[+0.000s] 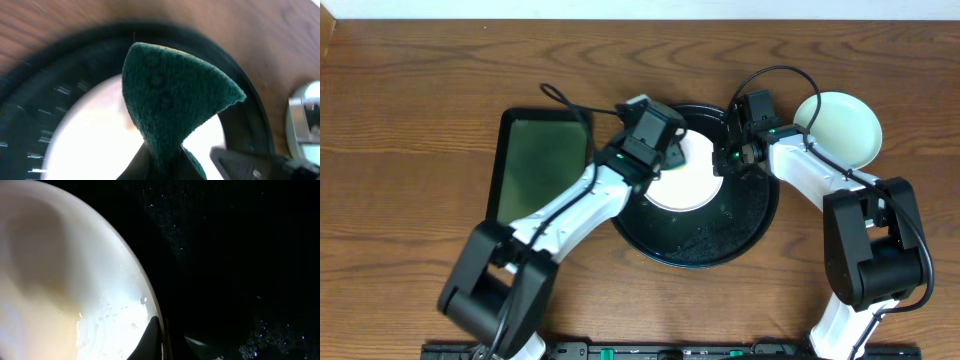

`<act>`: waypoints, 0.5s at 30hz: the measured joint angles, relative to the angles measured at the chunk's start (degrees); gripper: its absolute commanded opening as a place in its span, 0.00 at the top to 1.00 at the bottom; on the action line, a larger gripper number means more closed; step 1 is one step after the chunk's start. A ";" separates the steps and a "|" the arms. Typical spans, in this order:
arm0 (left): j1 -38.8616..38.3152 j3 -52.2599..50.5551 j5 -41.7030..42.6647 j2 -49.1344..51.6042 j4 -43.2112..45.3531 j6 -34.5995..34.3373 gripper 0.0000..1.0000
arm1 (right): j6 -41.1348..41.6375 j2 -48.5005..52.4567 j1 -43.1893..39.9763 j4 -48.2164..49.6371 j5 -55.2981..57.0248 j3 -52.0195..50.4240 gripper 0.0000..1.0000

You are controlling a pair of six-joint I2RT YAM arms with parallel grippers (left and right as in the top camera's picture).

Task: Clean dirty plates on tray and stack at the side
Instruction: 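Scrub the pink plate with the sponge in the left gripper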

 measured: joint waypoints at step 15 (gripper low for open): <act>-3.61 0.39 1.53 10.56 3.43 -2.49 0.92 | 0.00 0.00 0.00 -0.02 0.00 0.00 0.99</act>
